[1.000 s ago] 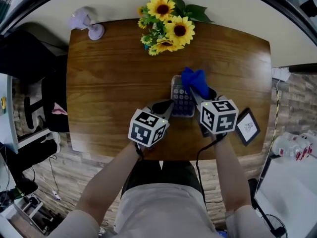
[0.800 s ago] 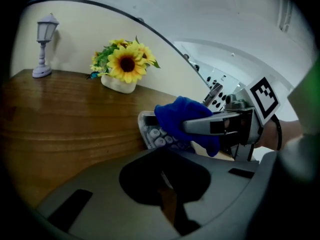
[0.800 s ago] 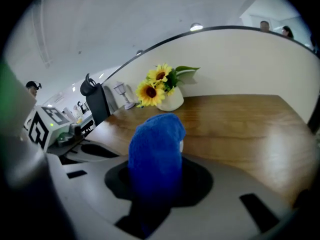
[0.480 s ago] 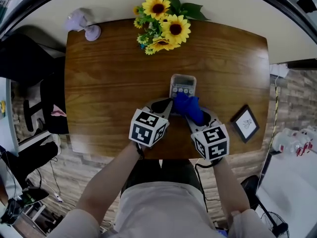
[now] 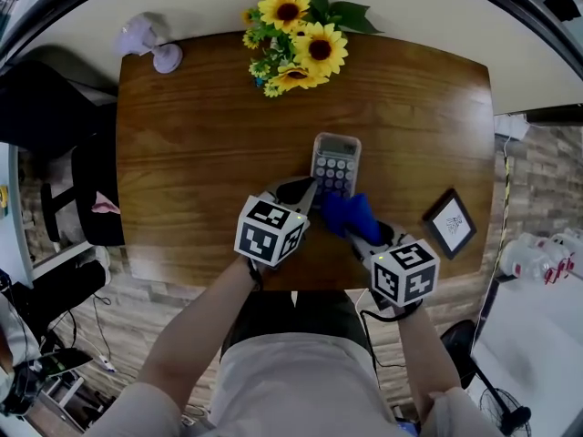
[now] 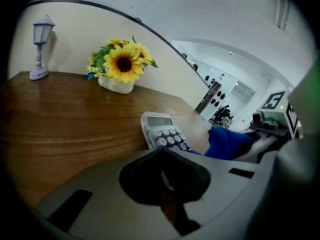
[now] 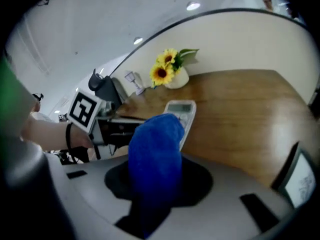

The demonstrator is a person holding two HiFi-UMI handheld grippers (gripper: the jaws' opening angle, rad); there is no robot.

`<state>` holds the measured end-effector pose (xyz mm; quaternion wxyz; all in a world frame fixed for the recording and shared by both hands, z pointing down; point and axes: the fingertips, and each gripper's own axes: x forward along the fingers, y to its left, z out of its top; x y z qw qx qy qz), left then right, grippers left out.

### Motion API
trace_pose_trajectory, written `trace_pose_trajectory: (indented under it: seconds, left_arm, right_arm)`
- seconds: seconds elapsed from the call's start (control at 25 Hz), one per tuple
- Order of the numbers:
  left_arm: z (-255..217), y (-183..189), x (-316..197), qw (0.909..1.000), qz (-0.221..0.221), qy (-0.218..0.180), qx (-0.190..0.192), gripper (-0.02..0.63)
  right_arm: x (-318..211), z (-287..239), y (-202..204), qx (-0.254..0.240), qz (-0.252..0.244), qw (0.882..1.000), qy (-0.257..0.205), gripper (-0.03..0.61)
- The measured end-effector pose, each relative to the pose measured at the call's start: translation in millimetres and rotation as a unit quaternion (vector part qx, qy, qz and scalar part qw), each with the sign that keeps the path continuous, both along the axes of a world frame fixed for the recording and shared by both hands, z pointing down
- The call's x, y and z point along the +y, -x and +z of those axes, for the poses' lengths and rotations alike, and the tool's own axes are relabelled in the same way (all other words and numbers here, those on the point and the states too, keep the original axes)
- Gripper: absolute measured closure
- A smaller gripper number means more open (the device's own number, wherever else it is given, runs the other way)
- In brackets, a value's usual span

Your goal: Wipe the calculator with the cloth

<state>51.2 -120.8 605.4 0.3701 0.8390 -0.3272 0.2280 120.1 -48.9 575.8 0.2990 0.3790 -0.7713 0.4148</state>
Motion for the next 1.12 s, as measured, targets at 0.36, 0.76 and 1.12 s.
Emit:
trace_pose_trajectory:
  seconds: [0.36,0.76,1.12]
  left_arm:
    - [0.1,-0.2,0.0,1.0,0.001,-0.003,0.004,0.611]
    - [0.2,-0.4,-0.6,0.9999,0.005,-0.003,0.012,0.611]
    - [0.3,-0.3,0.0,0.9998,0.014,-0.013,0.008,0.611]
  right_arm:
    - [-130.7,-40.3,-52.0,0.07,0.147,0.971,-0.174,0.456]
    - [-121.1,7.3,27.7,0.05,0.043,0.988,-0.139,0.456]
    - [-54.9,8.9,46.8,0.005,0.021,0.996,-0.083,0.459]
